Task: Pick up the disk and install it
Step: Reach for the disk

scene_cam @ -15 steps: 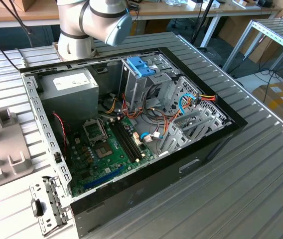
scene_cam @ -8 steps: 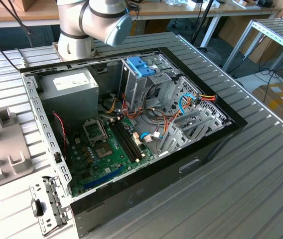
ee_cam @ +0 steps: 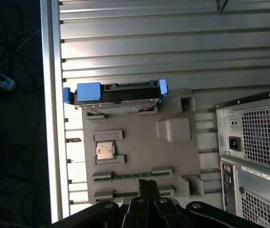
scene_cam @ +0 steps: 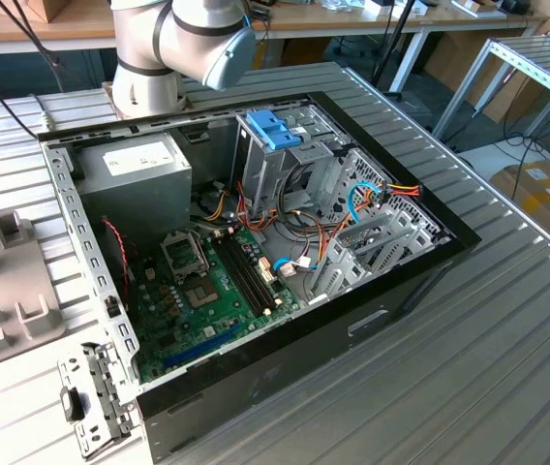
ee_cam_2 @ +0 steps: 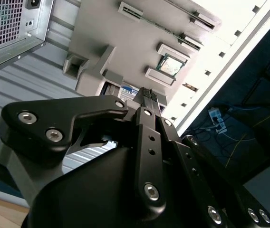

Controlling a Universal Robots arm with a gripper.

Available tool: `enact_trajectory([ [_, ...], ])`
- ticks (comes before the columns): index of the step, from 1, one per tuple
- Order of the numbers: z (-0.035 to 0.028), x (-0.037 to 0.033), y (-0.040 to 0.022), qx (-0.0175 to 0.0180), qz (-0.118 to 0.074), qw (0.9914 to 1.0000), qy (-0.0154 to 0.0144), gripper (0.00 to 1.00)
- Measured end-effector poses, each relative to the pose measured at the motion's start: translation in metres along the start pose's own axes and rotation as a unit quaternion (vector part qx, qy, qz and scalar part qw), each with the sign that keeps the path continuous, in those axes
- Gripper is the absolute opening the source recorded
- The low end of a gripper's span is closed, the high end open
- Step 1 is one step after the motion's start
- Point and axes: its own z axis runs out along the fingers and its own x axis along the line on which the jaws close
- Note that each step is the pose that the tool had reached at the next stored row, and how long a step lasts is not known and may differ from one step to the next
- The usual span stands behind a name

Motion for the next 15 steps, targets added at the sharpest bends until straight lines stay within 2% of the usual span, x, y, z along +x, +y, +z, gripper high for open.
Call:
enact_trajectory([
  [4, 0.0006, 0.0042, 0.002, 0.0001, 0.0, 1.0, 0.0001, 0.11],
  [12, 0.0027, 0.0077, 0.0112, 0.0, 0.0, 1.0, 0.0, 0.11],
  [15, 0.0029, 0.0097, 0.0117, 0.0, 0.0, 1.0, 0.0, 0.11],
])
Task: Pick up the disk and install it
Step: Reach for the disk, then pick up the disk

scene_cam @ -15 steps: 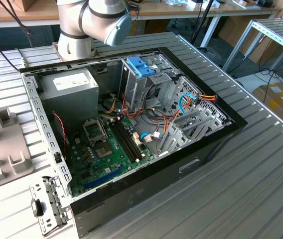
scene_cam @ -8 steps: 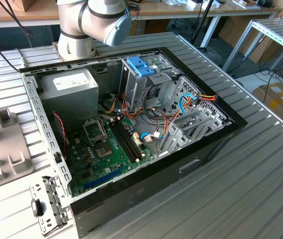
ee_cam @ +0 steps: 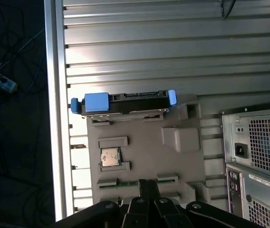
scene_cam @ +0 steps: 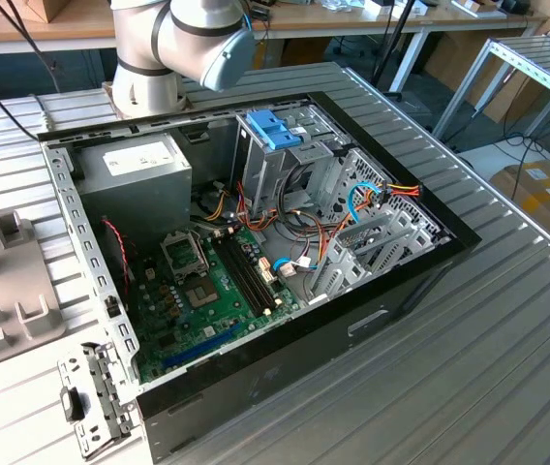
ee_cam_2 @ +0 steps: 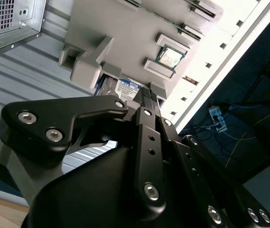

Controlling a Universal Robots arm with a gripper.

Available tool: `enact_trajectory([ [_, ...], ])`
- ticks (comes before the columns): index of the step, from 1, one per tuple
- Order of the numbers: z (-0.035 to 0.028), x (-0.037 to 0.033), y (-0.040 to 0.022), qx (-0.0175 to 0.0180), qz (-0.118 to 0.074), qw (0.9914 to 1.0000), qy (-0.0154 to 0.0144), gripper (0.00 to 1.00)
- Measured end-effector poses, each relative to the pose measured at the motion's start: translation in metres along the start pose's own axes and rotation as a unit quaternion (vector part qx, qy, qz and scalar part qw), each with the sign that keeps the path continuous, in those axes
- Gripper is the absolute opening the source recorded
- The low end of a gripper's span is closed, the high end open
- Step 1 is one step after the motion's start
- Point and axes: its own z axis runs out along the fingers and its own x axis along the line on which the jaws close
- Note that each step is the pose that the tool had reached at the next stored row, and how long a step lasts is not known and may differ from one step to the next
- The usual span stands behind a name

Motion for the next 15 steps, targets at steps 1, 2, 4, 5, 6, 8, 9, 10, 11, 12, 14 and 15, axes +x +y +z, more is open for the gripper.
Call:
enact_trajectory([
  [1, 0.0, 0.0002, 0.0, 0.0, 0.0, 1.0, 0.0, 0.11],
  [2, 0.0001, 0.0004, 0.0, 0.0, 0.0, 1.0, 0.0, 0.11],
  [4, 0.0001, 0.0005, 0.0, 0.0, 0.0, 1.0, 0.0, 0.11],
  [5, 0.0001, 0.0005, 0.0, 0.0, 0.0, 1.0, -0.0001, 0.11],
  [6, 0.0001, 0.0005, 0.0, 0.0, 0.0, 1.0, 0.0, 0.11],
  [8, 0.0001, 0.0005, 0.0, 0.0, 0.0, 1.0, 0.0, 0.11],
  [9, 0.0001, 0.0006, 0.0, 0.0, 0.0, 1.0, 0.0, 0.11],
  [10, 0.0001, 0.0006, 0.0, 0.0, 0.0, 1.0, 0.0, 0.11],
  [11, 0.0001, 0.0006, 0.0, 0.0, 0.0, 1.0, 0.0, 0.11],
  [12, 0.0001, 0.0006, 0.0, -0.0001, -0.001, 1.0, 0.0, 0.11],
  [14, 0.0001, 0.0006, 0.0, -0.0001, -0.003, 0.99999, 0.0001, 0.11],
  [15, 0.0001, 0.0006, 0.0, -0.0001, -0.005, 0.99999, 0.0002, 0.11],
])
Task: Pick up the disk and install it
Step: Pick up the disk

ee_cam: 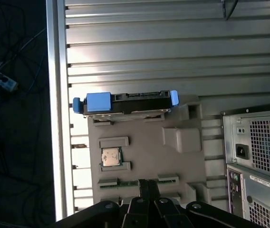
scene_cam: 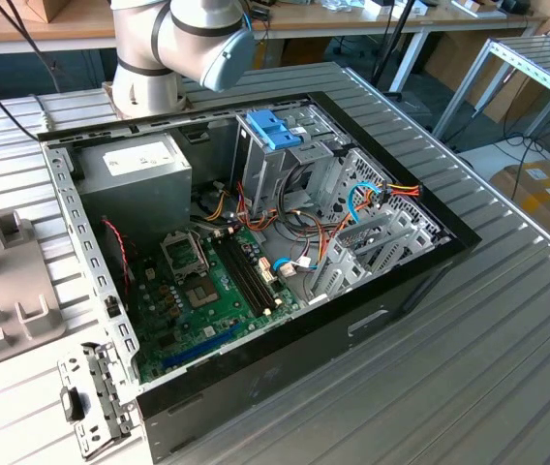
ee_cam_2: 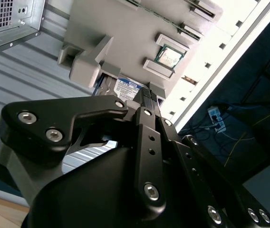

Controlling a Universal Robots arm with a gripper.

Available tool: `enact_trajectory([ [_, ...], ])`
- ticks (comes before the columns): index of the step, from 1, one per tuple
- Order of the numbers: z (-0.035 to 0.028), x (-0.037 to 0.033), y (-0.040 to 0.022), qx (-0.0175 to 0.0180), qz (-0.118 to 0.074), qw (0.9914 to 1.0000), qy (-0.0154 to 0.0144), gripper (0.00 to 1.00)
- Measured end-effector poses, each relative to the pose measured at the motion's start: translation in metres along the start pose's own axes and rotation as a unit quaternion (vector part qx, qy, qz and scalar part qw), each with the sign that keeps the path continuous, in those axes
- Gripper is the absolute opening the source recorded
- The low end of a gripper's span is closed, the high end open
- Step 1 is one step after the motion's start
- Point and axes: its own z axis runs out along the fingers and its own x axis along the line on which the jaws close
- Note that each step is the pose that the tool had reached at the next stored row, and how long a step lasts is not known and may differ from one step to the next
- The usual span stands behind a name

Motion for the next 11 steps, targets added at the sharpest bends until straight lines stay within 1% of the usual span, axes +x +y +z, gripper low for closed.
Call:
enact_trajectory([
  [11, 0.0, 0.0, 0.0, -0.0005, -0.019, 0.99981, 0.0009, 0.11],
])
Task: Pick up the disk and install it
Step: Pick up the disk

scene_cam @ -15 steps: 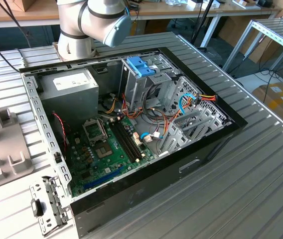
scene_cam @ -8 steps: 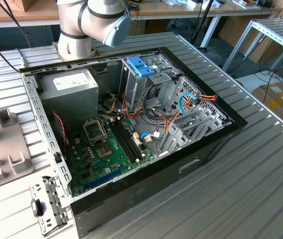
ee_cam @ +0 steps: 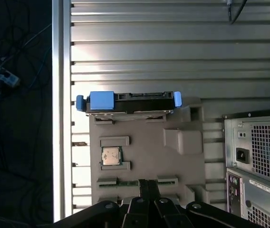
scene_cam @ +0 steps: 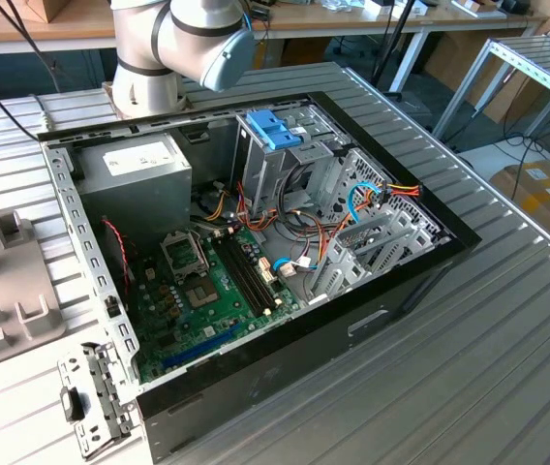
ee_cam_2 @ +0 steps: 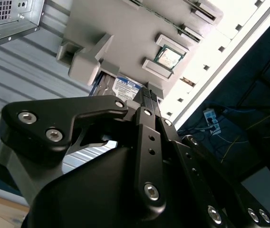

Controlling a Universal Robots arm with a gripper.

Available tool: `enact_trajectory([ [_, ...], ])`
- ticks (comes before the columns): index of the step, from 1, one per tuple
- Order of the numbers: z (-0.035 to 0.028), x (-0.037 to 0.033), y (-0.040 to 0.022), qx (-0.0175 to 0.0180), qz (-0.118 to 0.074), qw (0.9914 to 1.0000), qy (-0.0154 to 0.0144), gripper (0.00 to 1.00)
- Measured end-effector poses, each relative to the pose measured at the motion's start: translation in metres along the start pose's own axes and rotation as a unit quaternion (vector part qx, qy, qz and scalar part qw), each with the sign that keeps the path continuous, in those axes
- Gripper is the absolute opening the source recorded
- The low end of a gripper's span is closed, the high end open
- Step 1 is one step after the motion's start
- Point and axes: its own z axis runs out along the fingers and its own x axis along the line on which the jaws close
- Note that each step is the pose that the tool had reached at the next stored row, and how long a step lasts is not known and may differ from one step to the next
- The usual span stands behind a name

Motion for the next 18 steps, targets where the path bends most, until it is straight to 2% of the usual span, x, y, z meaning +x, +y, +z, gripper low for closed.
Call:
enact_trajectory([
  [18, 0.0, 0.0, 0.0, -0.0005, -0.021, 0.99978, 0.0009, 0.11],
])
